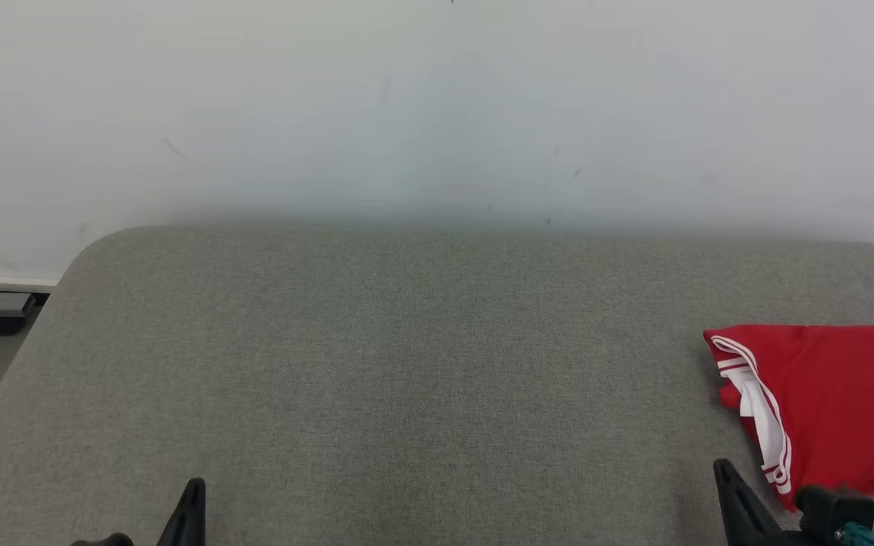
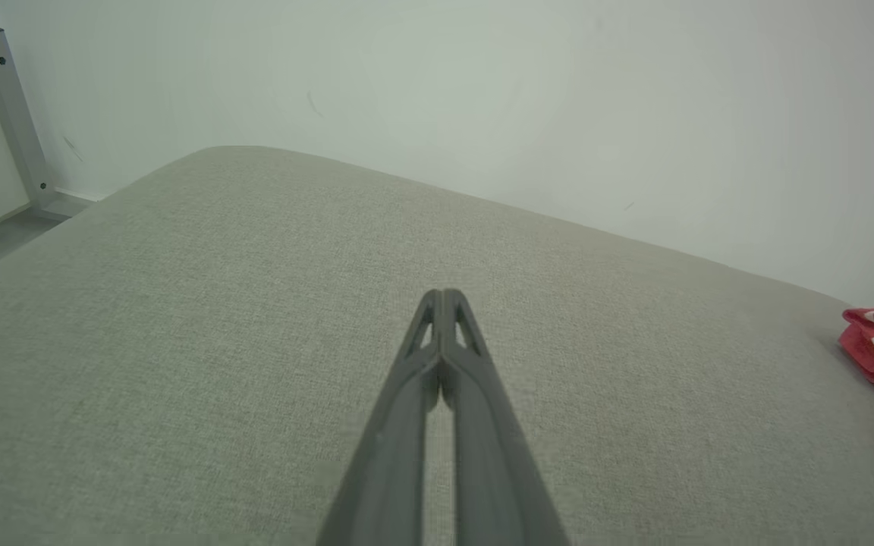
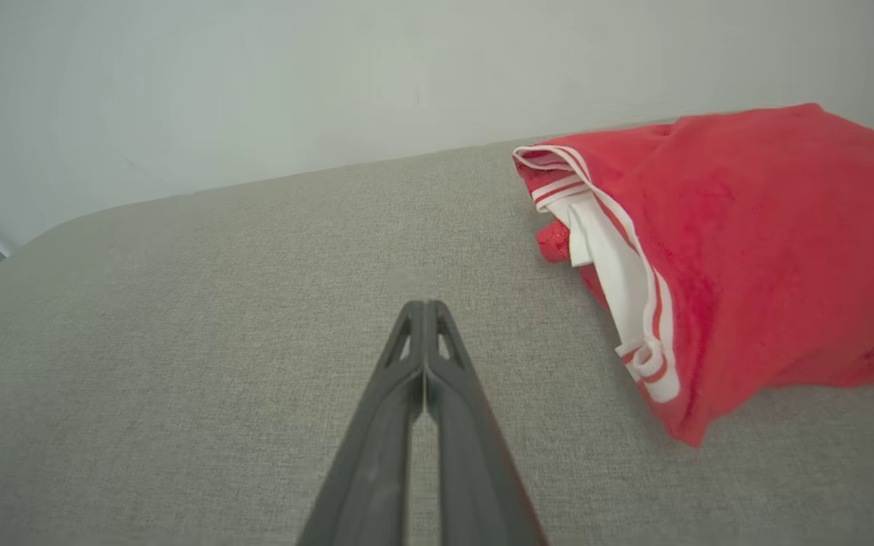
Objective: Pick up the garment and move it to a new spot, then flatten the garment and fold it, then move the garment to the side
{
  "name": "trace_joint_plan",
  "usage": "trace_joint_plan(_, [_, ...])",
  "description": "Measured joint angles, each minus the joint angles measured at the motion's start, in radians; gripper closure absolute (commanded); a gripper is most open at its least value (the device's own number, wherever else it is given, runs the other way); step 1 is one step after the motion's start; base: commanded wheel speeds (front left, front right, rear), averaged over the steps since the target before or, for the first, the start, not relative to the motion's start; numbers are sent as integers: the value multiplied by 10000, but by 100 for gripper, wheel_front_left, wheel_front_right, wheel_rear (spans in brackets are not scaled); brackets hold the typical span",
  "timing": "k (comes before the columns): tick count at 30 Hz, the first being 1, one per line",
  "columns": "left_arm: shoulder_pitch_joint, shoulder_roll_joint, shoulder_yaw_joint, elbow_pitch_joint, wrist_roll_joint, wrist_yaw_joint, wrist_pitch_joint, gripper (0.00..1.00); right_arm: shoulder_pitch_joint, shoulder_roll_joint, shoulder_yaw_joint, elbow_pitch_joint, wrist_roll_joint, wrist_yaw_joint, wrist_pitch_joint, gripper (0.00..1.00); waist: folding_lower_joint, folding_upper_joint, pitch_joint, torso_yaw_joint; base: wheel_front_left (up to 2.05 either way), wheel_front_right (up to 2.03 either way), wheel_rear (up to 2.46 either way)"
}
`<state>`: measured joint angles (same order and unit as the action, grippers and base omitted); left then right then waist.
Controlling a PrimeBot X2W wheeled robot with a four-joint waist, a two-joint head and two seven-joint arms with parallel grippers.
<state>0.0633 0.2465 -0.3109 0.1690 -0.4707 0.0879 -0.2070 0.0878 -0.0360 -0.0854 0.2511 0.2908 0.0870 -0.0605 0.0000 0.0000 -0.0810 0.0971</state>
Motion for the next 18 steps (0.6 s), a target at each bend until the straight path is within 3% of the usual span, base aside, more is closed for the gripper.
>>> trace_joint_plan(18, [-68,-360,782,267,-1964,-368,665,100,-200,19,-125,255,2263,15,366,100,1,0,153,-187,0,0,0])
